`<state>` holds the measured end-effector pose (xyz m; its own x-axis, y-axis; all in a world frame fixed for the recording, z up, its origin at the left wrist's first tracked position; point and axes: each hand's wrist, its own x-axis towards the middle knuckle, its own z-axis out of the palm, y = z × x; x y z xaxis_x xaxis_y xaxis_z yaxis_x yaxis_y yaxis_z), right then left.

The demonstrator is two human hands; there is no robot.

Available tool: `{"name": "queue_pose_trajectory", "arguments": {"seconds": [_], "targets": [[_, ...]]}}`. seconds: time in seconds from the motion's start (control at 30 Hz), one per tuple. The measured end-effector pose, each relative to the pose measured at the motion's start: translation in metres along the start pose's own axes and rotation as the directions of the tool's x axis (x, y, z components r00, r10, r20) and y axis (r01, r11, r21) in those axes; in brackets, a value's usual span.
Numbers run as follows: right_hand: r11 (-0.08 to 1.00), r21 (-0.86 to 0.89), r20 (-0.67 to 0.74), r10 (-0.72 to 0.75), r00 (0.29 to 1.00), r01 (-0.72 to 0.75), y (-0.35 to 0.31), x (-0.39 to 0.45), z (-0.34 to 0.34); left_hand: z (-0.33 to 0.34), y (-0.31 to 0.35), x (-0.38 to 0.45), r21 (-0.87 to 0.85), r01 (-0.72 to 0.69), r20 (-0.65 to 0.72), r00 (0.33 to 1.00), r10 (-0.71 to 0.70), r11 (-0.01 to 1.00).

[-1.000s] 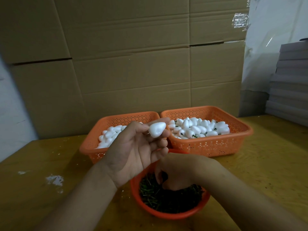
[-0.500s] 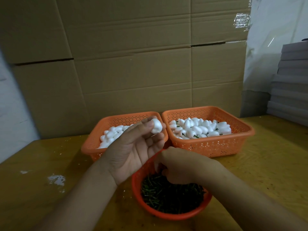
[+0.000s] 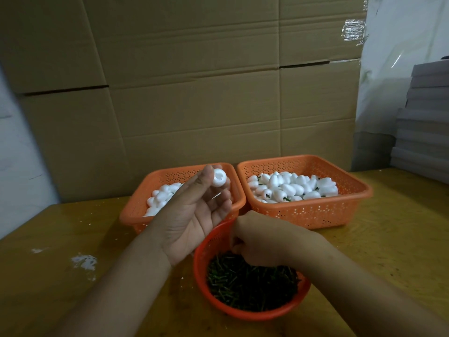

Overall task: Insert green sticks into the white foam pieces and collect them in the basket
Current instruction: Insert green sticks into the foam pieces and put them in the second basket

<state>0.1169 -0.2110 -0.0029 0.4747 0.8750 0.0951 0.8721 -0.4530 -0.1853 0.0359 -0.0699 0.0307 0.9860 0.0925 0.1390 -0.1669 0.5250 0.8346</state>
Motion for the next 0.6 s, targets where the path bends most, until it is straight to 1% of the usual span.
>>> {"name": "queue_pose_trajectory", "arguments": {"seconds": [0.1, 0.23, 0.33, 0.5, 0.57, 0.6], "targets": [[1.0, -0.008, 0.02, 0.01, 1.0, -0.01, -0.002, -0.002, -0.004, -0.001, 0.001, 0.0, 0.015, 0.009, -0.006, 1.0, -0.008, 1.0], [0.998, 0.057, -0.052, 0.003, 0.999, 0.0, -0.004, -0.003, -0.012, -0.001, 0.001, 0.0, 0.001, 0.009, 0.002, 1.0, -0.009, 1.0], [0.989, 0.149, -0.086, -0.002, 0.996, 0.015, -0.008, -0.005, -0.018, 0.0, 0.001, 0.0, 0.005, 0.011, -0.003, 1.0, -0.011, 1.0], [0.95, 0.312, -0.112, 0.043, 0.993, -0.006, -0.008, -0.006, -0.023, -0.003, 0.0, 0.001, 0.024, 0.007, 0.022, 1.0, -0.008, 1.0], [0.902, 0.431, -0.092, 0.074, 0.993, -0.027, -0.008, -0.007, -0.025, -0.005, 0.0, 0.001, 0.028, 0.003, 0.035, 0.999, -0.004, 1.0], [0.852, 0.522, -0.077, 0.095, 0.993, -0.041, -0.008, -0.007, -0.026, -0.006, 0.0, 0.001, 0.032, 0.001, 0.039, 0.999, -0.002, 0.999]]}}
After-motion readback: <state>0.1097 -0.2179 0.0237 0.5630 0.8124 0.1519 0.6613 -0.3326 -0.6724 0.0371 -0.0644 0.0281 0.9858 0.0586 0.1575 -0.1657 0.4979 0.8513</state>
